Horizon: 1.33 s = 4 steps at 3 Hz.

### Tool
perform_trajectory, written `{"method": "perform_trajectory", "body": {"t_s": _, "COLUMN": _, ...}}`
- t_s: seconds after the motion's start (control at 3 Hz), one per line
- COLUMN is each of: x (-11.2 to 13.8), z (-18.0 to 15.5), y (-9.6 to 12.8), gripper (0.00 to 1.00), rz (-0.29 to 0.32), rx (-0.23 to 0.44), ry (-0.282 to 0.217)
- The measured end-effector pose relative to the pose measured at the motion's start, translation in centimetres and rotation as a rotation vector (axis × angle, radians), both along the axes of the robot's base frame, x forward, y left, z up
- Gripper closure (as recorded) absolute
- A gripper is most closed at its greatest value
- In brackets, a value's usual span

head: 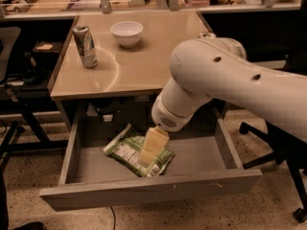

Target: Pick green jalapeno chip bag from top drawer and place on counter

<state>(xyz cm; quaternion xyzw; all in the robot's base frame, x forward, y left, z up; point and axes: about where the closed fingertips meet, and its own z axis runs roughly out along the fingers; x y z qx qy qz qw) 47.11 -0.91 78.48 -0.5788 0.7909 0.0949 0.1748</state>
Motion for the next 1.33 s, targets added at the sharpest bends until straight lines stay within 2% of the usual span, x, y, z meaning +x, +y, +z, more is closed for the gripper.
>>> {"method": "perform_trajectory", "body": {"t_s": 0.33, "x": 0.2, "z": -0.5, "y": 0.3, "gripper": 0.0, "rz": -0.005, "rx": 0.006, "ry": 0.011}}
{"method": "perform_trajectory", "body": {"t_s": 0.67, "x": -0.2, "z": -1.9, "y": 1.8, "gripper": 0.0, "rz": -0.015, "rx": 0.03, "ry": 0.001}}
{"method": "perform_trajectory", "body": {"t_s": 1.0, "x": 1.8, "z": -3.8, "y": 4.7, "gripper": 0.0, "rz": -0.055, "rx": 0.098, "ry": -0.017}}
{"method": "perform_trajectory", "body": {"t_s": 1.33, "x": 5.0, "z": -7.3, "y": 8.3, "gripper": 0.0, "rz": -0.123, "rx": 0.169, "ry": -0.006}}
